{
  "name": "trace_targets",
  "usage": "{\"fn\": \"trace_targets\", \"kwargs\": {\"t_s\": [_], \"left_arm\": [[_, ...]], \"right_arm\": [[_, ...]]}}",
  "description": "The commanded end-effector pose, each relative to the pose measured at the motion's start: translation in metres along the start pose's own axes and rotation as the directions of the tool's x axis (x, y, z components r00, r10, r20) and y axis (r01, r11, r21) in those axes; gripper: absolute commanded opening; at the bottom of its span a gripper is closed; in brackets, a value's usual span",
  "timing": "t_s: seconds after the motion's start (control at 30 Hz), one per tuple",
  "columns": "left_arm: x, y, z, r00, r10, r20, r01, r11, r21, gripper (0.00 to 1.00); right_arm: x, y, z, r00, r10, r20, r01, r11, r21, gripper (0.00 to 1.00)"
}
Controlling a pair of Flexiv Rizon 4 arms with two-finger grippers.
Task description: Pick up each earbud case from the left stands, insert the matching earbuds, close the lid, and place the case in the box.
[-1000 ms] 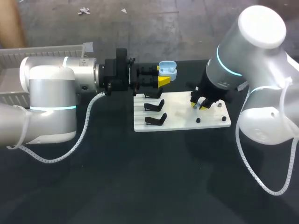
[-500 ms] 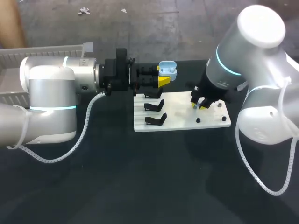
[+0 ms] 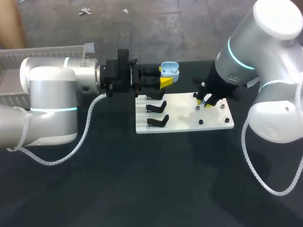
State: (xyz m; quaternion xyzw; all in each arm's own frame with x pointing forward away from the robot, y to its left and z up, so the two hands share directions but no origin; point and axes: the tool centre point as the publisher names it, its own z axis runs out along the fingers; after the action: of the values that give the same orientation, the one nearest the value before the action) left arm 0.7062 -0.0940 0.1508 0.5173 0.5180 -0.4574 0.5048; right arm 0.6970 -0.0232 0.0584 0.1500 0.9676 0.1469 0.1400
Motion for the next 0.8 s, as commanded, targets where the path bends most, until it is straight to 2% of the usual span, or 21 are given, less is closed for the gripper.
{"fn": "trace_targets", "kwargs": {"t_s": [0.03,0.27,0.4,0.6,0.8], "left_arm": [[0.001,-0.002,0.000,1.000,0.005,0.005,-0.005,1.000,-0.008,0.00],[0.001,-0.002,0.000,1.000,0.005,0.005,-0.005,1.000,-0.008,0.00],[0.001,-0.002,0.000,1.000,0.005,0.005,-0.005,1.000,-0.008,0.00],[0.001,-0.002,0.000,1.000,0.005,0.005,-0.005,1.000,-0.008,0.00],[0.001,-0.002,0.000,1.000,0.005,0.005,-0.005,1.000,-0.008,0.00]], "right_arm": [[0.006,-0.001,-0.032,0.997,-0.044,-0.058,0.046,0.999,0.021,0.00],[0.028,0.007,-0.069,0.972,-0.203,-0.123,0.208,0.978,0.033,0.00],[0.039,0.020,-0.087,0.935,-0.314,-0.163,0.321,0.947,0.022,0.00],[0.044,0.044,-0.114,0.892,-0.429,-0.140,0.436,0.900,0.019,0.00],[0.043,0.070,-0.136,0.864,-0.492,-0.109,0.496,0.868,0.015,0.00]]}}
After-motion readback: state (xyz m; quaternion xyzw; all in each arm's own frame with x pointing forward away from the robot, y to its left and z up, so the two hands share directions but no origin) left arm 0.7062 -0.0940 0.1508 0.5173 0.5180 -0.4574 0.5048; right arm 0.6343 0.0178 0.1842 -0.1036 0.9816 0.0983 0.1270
